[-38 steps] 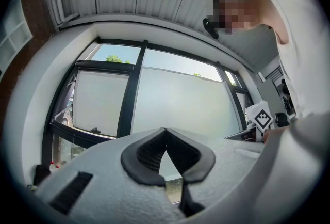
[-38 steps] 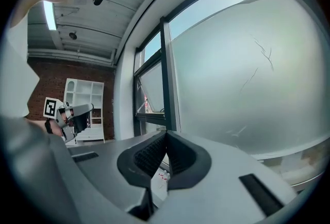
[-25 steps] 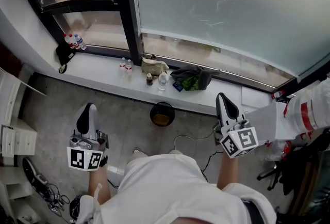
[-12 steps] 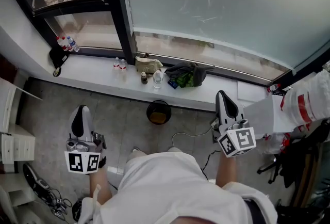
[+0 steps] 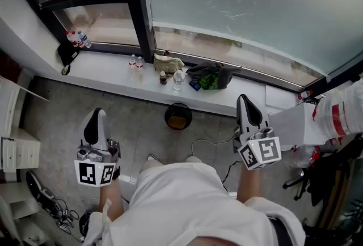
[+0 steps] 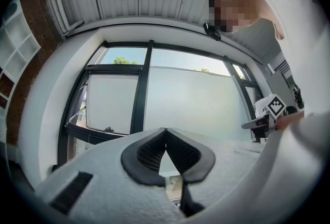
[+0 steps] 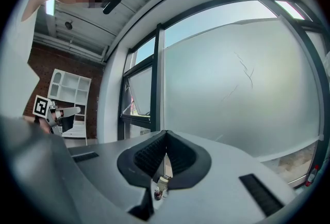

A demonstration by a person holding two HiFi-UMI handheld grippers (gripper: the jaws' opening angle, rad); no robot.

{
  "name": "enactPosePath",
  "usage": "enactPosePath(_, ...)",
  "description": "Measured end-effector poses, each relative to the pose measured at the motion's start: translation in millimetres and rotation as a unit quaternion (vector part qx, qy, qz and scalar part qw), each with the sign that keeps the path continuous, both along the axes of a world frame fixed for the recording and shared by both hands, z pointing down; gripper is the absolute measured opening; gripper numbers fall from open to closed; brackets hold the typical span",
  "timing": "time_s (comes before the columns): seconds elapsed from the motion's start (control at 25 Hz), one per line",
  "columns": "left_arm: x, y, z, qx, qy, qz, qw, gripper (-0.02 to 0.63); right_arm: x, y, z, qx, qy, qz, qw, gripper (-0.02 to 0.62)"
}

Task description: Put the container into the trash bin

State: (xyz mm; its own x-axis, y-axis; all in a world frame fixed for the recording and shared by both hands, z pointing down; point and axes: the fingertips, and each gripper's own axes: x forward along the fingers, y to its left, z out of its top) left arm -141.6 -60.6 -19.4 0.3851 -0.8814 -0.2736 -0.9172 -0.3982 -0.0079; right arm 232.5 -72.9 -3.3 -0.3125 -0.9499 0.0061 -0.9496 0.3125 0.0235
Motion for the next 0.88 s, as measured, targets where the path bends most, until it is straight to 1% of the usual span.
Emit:
enactPosePath(0.36, 0.1, 1.7, 0.0, 0.001, 0.000, 0.011, 0.9999, 0.018, -12.9, 2.2, 2.2, -0.002, 0.009, -0.008, 1.000, 0.002)
enactPosePath(0.6, -3.6, 3.5, -0.2, 0.000, 0.000, 0.012, 0.9999, 0.018, -19.3, 3.2, 4.4, -0.006, 0.004, -0.010, 1.000, 0.002)
enactPosePath(0.88, -4.0, 6.5, 4.5, -0.006, 0.003, 0.017, 0.9998, 0.018, -25.3, 6.2, 4.5, -0.004, 0.025, -0.008, 1.000, 0.001)
